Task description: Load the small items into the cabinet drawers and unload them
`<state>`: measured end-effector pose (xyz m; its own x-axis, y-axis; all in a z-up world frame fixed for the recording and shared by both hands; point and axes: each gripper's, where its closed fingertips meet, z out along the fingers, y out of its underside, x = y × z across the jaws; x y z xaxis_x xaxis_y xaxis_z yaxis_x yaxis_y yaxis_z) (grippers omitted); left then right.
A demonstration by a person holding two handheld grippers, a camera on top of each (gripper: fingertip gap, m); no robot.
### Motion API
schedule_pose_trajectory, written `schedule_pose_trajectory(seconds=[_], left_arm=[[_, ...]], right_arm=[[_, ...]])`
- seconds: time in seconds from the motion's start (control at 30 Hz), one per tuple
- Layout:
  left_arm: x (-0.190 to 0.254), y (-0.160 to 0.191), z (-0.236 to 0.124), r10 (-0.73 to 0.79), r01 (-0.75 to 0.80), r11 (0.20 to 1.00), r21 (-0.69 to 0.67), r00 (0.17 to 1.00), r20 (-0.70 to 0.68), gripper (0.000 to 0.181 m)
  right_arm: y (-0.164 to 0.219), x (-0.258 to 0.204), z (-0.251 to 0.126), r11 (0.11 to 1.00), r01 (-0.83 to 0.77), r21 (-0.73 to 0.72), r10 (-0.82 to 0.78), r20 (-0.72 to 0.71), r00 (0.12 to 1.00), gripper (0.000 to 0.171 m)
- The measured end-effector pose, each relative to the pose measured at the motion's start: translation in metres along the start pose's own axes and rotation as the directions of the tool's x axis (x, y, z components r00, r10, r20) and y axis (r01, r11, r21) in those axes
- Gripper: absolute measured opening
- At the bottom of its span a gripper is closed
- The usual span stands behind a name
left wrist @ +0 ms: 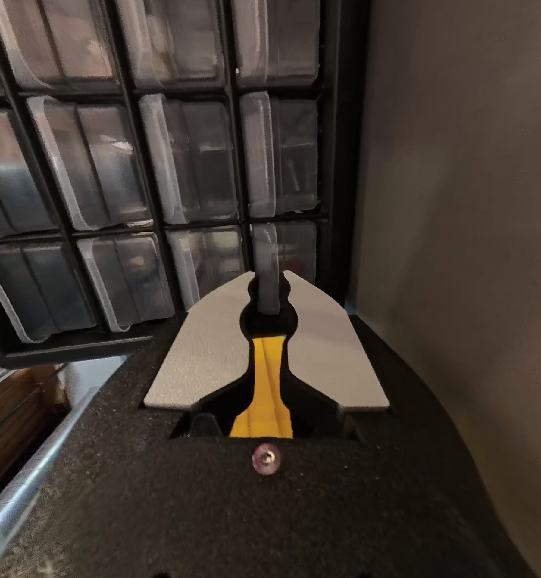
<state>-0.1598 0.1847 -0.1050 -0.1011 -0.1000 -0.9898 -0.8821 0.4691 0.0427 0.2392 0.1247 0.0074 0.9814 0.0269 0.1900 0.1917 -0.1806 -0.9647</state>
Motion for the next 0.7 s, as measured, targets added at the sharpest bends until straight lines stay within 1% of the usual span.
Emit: schedule_pose_trajectory(seconds=[0.07, 0.2, 0.4, 0.53, 0.63, 0.67, 0.7], left_arm=[[0.0, -0.002, -0.005, -0.018, 0.018, 1.0, 0.005, 1.0, -0.014, 0.011], [0.002, -0.005, -0.017, -0.004, 0.004, 1.0, 0.011, 1.0, -0.017, 0.012], [0.005, -0.011, -0.037, -0.027, 0.028, 0.999, 0.038, 0.999, -0.02, 0.012], [0.006, -0.014, -0.053, -0.04, 0.04, 0.998, 0.047, 0.999, -0.011, 0.012], [0.006, -0.015, -0.061, -0.041, 0.04, 0.998, 0.038, 0.999, 0.003, 0.011], [0.007, -0.017, -0.064, -0.048, 0.047, 0.998, 0.044, 0.999, 0.003, 0.011], [0.007, -0.018, -0.066, -0.049, 0.049, 0.998, 0.04, 0.999, 0.001, 0.011]], right_arm=[[0.001, -0.001, 0.001, 1.0, 0.005, -0.001, -0.005, 0.003, 1.0, 0.024], [-0.005, -0.006, -0.001, 0.999, 0.018, 0.033, -0.018, 0.01, 1.0, 0.024], [-0.033, -0.018, -0.015, 0.985, 0.027, 0.171, -0.032, 0.025, 0.999, 0.022], [-0.056, -0.032, -0.031, 0.954, 0.059, 0.294, -0.074, 0.04, 0.996, 0.018], [-0.079, -0.057, -0.047, 0.932, -0.009, 0.362, -0.043, 0.138, 0.99, 0.018], [-0.087, -0.073, -0.055, 0.923, -0.045, 0.383, -0.037, 0.203, 0.979, 0.019], [-0.094, -0.097, -0.065, 0.912, -0.063, 0.406, -0.064, 0.29, 0.955, 0.019]])
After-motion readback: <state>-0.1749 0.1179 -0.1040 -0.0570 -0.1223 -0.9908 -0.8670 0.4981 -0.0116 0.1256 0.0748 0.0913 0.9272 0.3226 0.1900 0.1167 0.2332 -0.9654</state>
